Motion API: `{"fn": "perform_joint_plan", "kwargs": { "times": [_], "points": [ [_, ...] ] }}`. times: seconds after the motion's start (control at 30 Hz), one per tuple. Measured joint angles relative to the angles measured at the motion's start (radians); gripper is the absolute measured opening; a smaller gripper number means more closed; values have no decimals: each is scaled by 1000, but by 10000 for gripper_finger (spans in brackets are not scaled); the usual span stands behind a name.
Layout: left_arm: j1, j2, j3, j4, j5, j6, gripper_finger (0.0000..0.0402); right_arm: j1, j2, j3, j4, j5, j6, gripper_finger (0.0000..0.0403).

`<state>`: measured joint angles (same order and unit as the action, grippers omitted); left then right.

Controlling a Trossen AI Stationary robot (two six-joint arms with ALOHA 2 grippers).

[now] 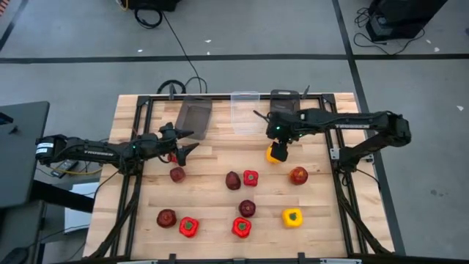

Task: Sort produce into baskets
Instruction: Put the top yellow bell pepper into the right black bin

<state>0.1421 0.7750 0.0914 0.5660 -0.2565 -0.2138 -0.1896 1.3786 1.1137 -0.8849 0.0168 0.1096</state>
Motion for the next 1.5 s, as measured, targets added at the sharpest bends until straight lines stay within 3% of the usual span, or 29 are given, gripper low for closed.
{"fn": "perform_joint_plan", "kwargs": {
  "times": [0.1, 0.17, 0.23, 0.37, 0.57, 0.83, 1.03, 1.5],
  "points": [
    [0, 0, 0, 14, 0, 6, 303, 22, -35, 0, -30, -14, -154, 233],
    [0, 0, 0, 23, 0, 20, 303, 46, -40, 0, -34, 19, -159, 239],
    [0, 0, 0, 25, 0, 22, 303, 59, -32, 0, 1, 53, -39, 252],
    [0, 0, 0, 31, 0, 25, 303, 53, -13, 0, 20, 196, 420, 293],
    [0, 0, 0, 71, 0, 55, 303, -20, 29, 0, -111, -20, 720, 344],
    [0, 4, 0, 65, 24, 130, 303, -21, 106, 1, -223, -70, 854, 369],
    [0, 4, 0, 78, 23, 206, 303, -20, 212, 1, -116, -130, 894, 387],
    [0, 10, 0, 56, 23, 207, 303, -42, 354, 1, -34, -94, 991, 392]
  ]
}}
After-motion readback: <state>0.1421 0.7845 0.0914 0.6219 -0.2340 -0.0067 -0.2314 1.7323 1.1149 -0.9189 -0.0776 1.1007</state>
